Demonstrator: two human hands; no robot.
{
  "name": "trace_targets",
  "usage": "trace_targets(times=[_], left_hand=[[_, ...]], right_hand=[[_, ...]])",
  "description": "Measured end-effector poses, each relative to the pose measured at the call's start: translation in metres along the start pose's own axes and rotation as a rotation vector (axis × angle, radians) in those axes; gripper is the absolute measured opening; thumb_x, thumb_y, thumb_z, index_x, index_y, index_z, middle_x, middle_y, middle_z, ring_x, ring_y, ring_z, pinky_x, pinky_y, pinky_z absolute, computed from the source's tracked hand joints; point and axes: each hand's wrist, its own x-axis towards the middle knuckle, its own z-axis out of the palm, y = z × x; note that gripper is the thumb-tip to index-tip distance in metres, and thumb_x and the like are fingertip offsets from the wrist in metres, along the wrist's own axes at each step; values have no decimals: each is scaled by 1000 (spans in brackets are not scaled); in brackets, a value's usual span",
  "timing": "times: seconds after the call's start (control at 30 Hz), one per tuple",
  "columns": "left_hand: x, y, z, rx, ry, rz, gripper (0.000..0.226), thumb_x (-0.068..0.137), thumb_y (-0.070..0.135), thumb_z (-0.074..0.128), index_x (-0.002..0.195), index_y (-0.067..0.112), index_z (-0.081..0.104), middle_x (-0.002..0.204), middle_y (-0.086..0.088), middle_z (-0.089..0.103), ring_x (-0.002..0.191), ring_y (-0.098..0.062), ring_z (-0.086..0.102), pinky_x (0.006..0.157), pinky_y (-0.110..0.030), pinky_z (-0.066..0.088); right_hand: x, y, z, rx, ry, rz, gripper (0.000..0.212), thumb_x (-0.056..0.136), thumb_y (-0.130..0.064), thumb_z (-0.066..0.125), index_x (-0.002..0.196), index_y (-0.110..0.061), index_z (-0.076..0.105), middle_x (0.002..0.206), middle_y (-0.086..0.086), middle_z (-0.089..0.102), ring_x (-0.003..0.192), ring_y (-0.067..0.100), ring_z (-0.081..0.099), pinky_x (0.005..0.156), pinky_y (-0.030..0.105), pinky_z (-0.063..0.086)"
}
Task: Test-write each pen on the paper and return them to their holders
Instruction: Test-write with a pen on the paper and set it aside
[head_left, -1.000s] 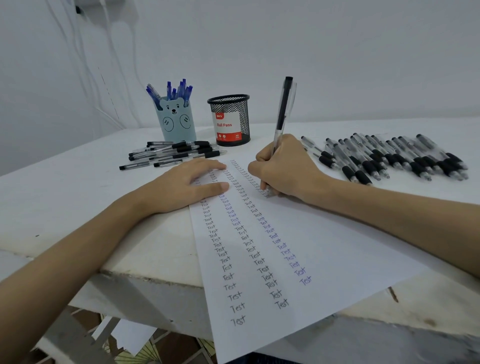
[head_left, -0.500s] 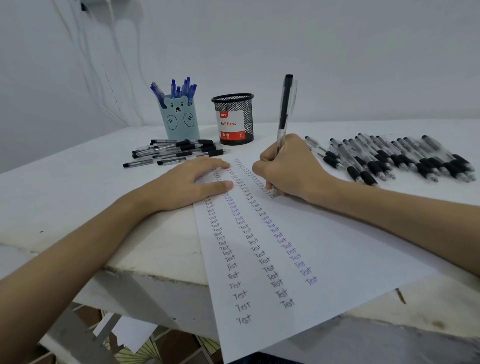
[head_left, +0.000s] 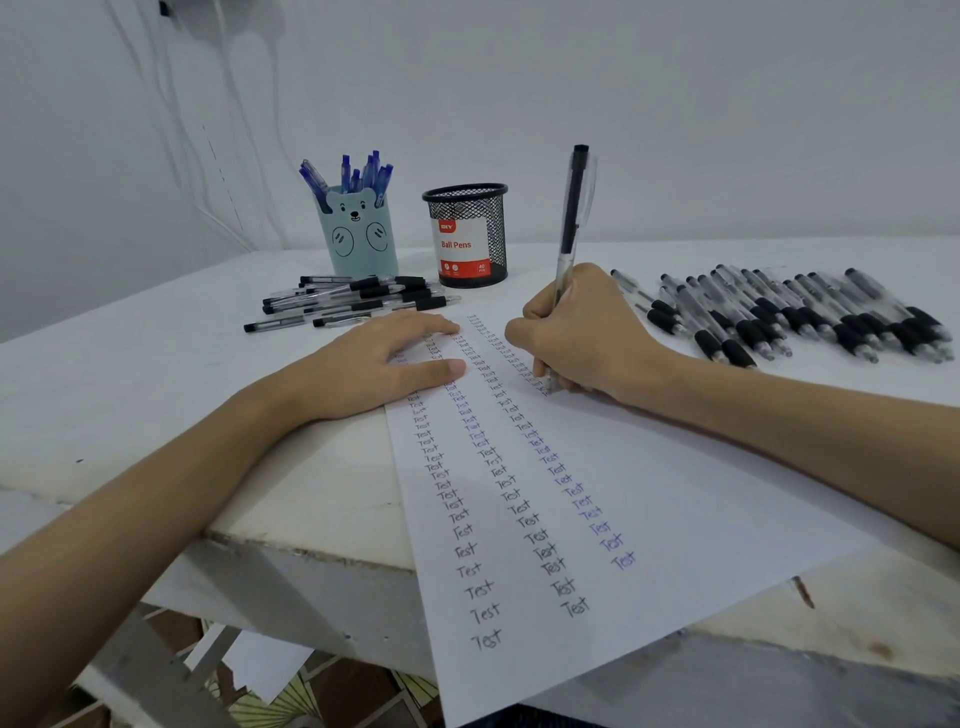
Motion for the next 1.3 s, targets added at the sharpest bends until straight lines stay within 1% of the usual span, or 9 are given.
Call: trace_targets(times=[0.43,0.53,0.67,0.77,0.87,0.93,1.07,1.23,1.3], left_hand=[[0,-1,-1,4,-7,-9,67,72,65,44,133,36,46,135,20,42,122,3,35,101,-18,22],[0,-2,0,4,-3,-7,70,70,69,46,132,36,46,134,20,43,121,4,35,100,-17,22],[2,-4,1,3,3,-9,79,62,79,40,130,39,47,132,21,43,122,3,36,102,-19,24],[1,-4,-1,-15,7,-9,81,60,79,39,130,39,47,131,22,43,122,3,36,102,-18,23],[1,-5,-1,-11,3,-15,80,60,79,38,130,40,47,134,21,43,125,1,36,104,-20,23],[2,-5,0,-9,2,-22,80,60,80,38,129,41,47,135,20,43,127,0,36,106,-21,23],[2,-5,0,-1,-1,-18,82,60,80,37,130,39,46,136,19,43,126,0,36,104,-21,24],[1,-5,0,-5,6,-21,82,60,80,37,130,39,47,135,20,44,124,1,37,104,-21,25],[1,-4,0,-11,0,-24,82,59,80,37,130,40,46,134,21,43,123,2,37,102,-20,24]], right_hand=[[2,1,1,-51,38,19,39,78,-1,54,45,-13,37,26,-12,41,22,6,40,29,12,27],[3,0,-1,36,69,96,31,80,-2,54,52,-10,42,26,-8,43,20,6,34,28,12,25],[6,-3,-10,221,51,264,29,81,-10,56,54,-9,44,30,-3,42,28,12,30,35,11,22],[9,-5,-16,251,21,292,26,87,-23,57,69,-12,41,31,-2,39,31,14,25,37,14,21],[11,-4,-20,333,11,318,30,97,-39,42,83,-13,39,31,-1,34,27,13,19,40,14,17],[12,-1,-21,385,3,339,33,100,-40,34,83,-12,40,31,0,33,26,13,18,39,15,16],[14,3,-21,422,6,335,37,100,-40,39,78,-10,41,31,2,34,26,14,18,39,16,16],[14,6,-19,413,-3,325,36,101,-39,37,93,-7,51,29,0,35,26,13,19,39,15,16],[14,6,-19,424,-10,336,36,101,-40,34,91,-9,50,31,0,35,27,13,20,39,16,16]])
